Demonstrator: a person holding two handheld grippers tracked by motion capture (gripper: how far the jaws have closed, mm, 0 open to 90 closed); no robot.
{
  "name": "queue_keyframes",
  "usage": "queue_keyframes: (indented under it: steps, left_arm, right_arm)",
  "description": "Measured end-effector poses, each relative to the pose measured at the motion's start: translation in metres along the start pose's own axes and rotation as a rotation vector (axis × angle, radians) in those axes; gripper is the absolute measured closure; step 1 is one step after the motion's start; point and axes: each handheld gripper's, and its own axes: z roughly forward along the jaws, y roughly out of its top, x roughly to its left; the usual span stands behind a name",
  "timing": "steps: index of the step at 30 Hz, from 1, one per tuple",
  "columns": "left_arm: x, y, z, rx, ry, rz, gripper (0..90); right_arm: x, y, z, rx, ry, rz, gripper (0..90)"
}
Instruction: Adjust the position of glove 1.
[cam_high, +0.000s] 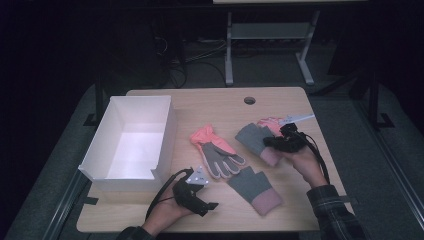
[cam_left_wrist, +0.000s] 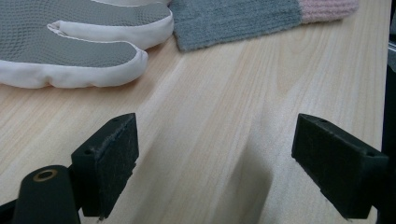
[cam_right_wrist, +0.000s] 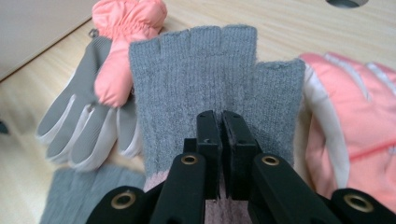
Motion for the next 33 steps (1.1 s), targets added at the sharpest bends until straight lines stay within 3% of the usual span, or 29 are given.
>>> queue_keyframes:
  steps: [6, 19, 26, 33]
  left_arm:
    - [0.000, 0.000, -0.002, 0.000, 0.004, 0.005, 14.3]
    - [0.000, 0.000, -0.001, 0.000, 0.005, 0.012, 14.3]
    - [0.000, -0.001, -0.001, -0.003, 0.003, -0.001, 14.3]
    - [-0.001, 0.000, -0.001, 0.003, 0.001, 0.008, 14.3]
  right_arm:
    - [0.010, -0.012, -0.017, -0.006, 0.002, 0.009, 86.4]
    - [0.052, -0.050, -0.043, 0.028, 0.066, 0.024, 86.2]
    - [0.065, -0.067, -0.046, 0.053, 0.088, 0.044, 86.1]
    - [0.073, -0.070, -0.033, 0.097, 0.082, 0.030, 85.9]
